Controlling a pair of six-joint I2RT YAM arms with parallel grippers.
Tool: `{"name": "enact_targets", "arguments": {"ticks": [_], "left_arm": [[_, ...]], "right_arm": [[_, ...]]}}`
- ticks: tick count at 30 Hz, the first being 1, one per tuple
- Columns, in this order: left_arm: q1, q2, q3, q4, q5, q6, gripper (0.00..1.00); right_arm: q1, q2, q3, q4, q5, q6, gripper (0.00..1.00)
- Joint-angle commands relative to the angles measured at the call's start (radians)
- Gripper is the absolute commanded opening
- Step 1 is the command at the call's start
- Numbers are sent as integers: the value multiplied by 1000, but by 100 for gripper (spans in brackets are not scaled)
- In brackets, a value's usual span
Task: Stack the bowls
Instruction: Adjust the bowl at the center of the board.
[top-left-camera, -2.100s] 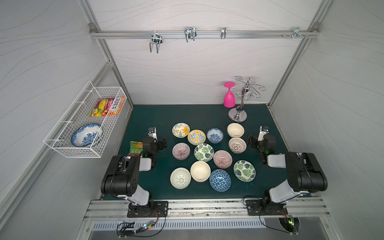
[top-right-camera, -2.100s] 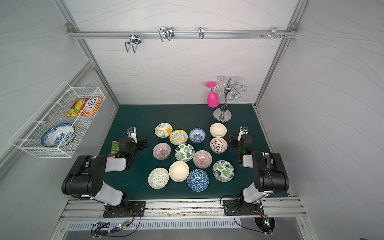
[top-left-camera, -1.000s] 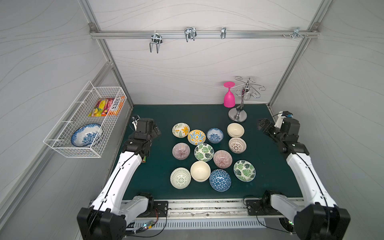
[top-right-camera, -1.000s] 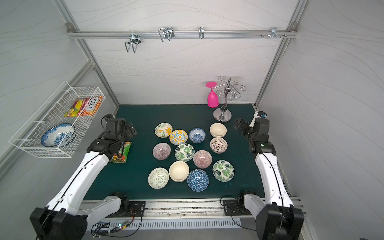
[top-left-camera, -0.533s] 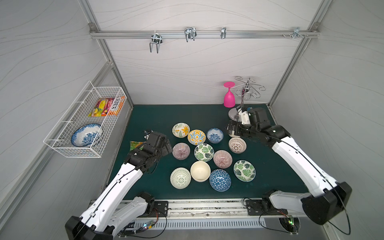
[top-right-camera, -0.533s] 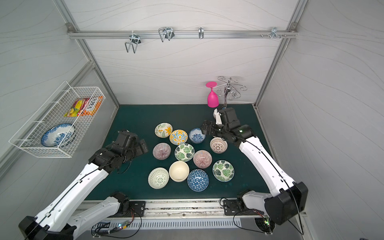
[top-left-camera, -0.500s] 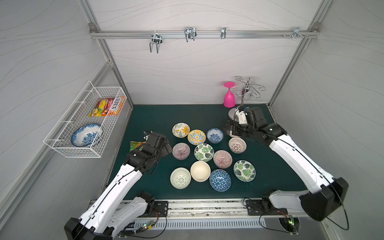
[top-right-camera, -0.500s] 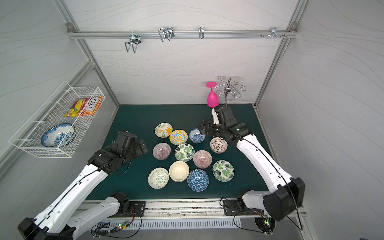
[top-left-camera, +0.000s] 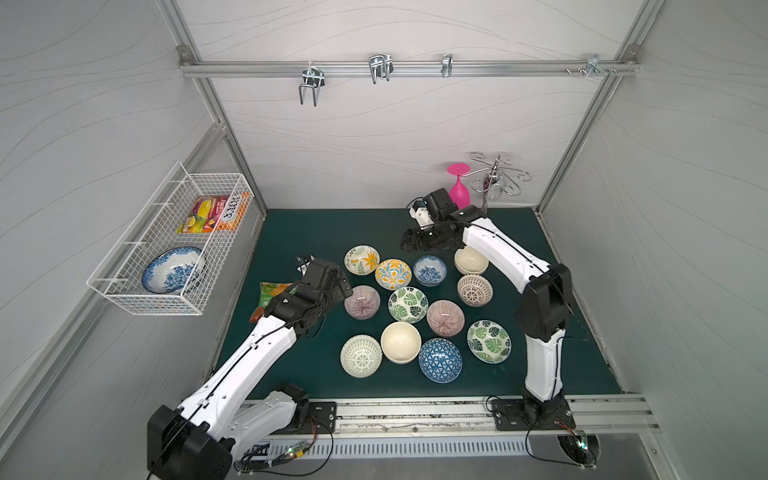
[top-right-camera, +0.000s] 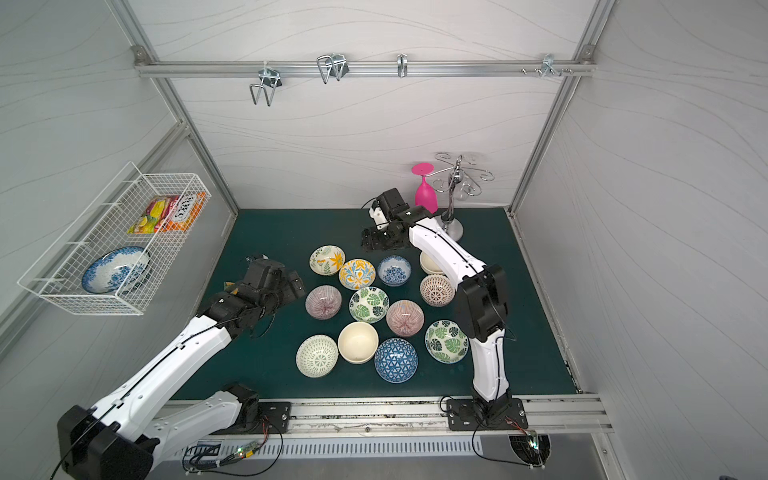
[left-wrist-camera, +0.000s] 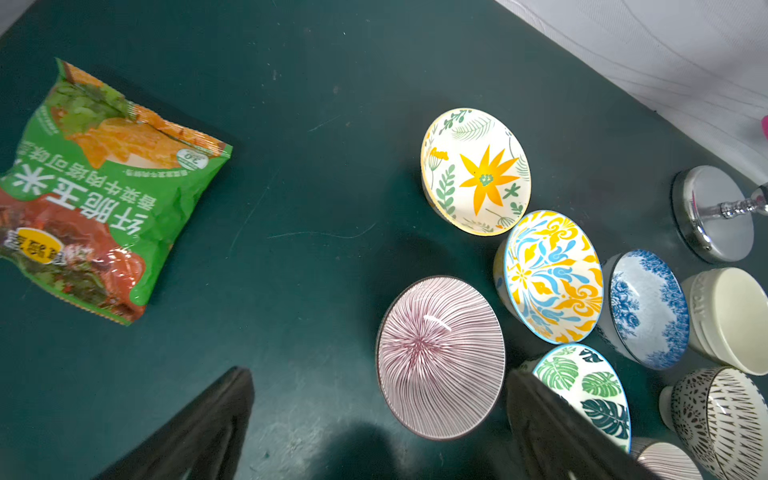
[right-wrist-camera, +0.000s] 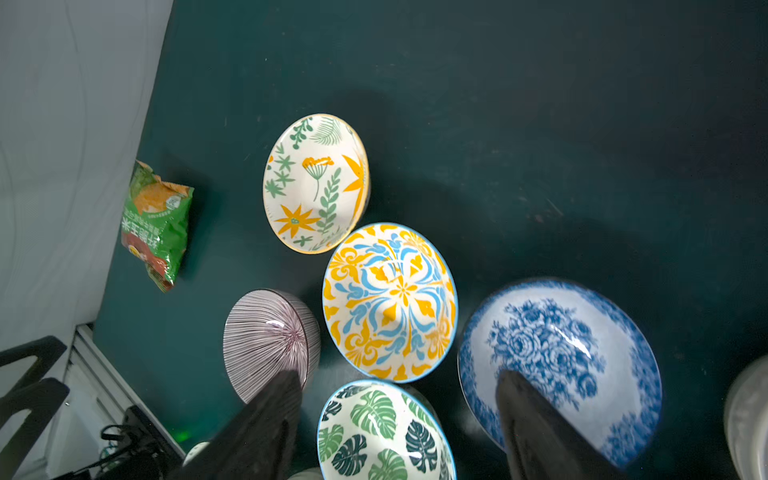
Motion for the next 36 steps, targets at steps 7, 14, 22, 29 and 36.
{"name": "enact_targets", "arguments": {"ticks": [7,14,22,29,36], "left_arm": [[77,17,-59,186,85,-2,100],[102,19,-76,199,113,-23,100],[115,50,-65,194,131,-31,100],[121,62,-63,194,141,-32,100],[122,63,-63,193,144,-34,100]], "right_arm": [[19,225,235,-129,-72,-155,69],[20,290,240,-106,-134,-208,63],[19,298,194,-87,-151,-243,61],[17,319,195,-88,-120,-254,59],[3,328,184,-70,-103,-247,59]]}}
